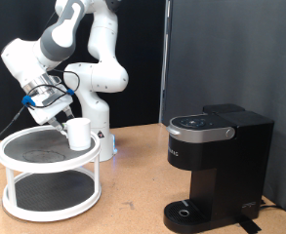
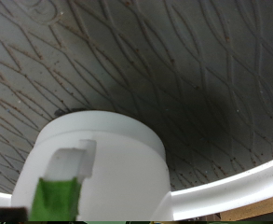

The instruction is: Make a cup of coffee with the keurig machine

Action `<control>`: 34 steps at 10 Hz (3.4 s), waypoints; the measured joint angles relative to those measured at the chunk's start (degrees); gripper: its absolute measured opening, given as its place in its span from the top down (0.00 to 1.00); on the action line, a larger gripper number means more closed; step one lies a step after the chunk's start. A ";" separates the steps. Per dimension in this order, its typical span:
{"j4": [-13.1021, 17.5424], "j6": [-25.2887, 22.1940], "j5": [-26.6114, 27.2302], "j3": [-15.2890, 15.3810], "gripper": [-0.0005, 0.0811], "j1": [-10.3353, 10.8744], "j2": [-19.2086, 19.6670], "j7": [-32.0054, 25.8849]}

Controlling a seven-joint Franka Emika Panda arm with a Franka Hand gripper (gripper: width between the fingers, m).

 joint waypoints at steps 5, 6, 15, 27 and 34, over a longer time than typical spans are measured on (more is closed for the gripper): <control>-0.04 0.05 0.00 0.15 0.86 -0.62 -0.10 0.25; -0.03 0.05 0.00 0.21 0.86 -0.65 -0.16 0.79; 4.00 -6.42 5.30 4.34 0.99 -0.43 -6.68 15.98; 6.26 8.15 21.51 18.30 0.99 8.04 -0.80 23.18; 7.21 12.32 18.71 24.59 0.99 9.16 4.40 29.08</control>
